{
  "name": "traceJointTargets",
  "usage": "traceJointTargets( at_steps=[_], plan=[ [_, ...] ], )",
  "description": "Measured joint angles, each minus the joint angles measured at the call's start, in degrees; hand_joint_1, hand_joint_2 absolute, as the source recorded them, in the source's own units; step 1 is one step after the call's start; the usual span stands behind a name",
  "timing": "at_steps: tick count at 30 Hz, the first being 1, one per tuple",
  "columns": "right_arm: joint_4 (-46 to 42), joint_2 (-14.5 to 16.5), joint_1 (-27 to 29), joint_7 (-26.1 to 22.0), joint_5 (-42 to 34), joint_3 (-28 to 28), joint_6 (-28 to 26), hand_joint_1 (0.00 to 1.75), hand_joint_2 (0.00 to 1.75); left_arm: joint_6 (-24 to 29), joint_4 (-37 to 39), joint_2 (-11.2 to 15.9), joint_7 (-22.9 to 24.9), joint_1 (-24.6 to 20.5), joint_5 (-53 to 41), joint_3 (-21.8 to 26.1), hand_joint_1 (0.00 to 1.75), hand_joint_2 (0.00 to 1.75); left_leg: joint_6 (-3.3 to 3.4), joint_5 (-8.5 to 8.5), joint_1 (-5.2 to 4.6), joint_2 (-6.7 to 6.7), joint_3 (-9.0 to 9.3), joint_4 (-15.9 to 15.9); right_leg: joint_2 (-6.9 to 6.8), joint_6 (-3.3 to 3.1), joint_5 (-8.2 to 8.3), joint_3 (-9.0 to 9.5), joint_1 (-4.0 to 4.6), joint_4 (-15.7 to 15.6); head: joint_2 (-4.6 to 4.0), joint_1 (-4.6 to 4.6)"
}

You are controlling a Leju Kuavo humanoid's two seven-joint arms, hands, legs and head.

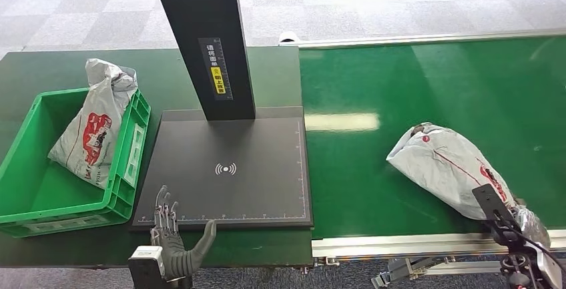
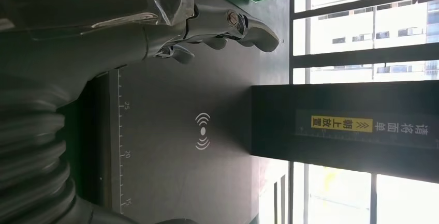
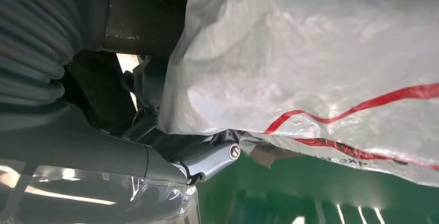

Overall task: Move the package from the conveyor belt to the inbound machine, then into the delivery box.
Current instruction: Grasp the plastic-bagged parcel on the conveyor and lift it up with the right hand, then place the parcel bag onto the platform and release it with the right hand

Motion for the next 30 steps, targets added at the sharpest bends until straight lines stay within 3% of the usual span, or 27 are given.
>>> traceJointTargets(
  at_steps=[6,11,22,30],
  plan=[
    [-0.01,0.17,0.01,-0.63,-0.03,0.01,-0.88,1.75,1.75,0.35,0.00,0.06,0.00,-0.01,0.03,-0.02,0.00,1.75,0.00,0.00,0.00,0.00,-0.01,0.00,0.00,0.00,0.00,0.00,0.00,0.00,0.00,-0.01],
    [-3.39,0.75,0.47,-5.66,0.59,0.80,-6.70,1.75,1.75,2.56,-0.09,0.22,0.00,-0.02,-0.83,-0.12,0.00,1.75,0.00,0.00,0.00,0.01,-0.02,0.00,0.01,0.00,0.01,0.00,-0.01,0.00,0.00,0.00],
    [-39.83,6.07,7.71,-5.79,-4.56,12.38,-5.20,1.75,1.75,3.96,-0.26,0.02,0.00,-0.91,-2.19,-0.47,0.00,1.75,-0.03,0.03,0.01,0.04,0.07,-0.01,0.02,-0.01,0.00,-0.01,0.05,0.01,0.00,0.01],
    [-49.81,7.46,9.14,-5.66,-6.54,16.37,-5.37,1.75,1.75,3.76,-0.24,-0.07,0.00,-1.25,-2.17,-0.45,0.00,1.75,-0.02,0.04,0.00,0.03,0.07,0.00,0.01,0.00,0.01,0.02,0.01,0.01,0.00,0.01]
  ],
)
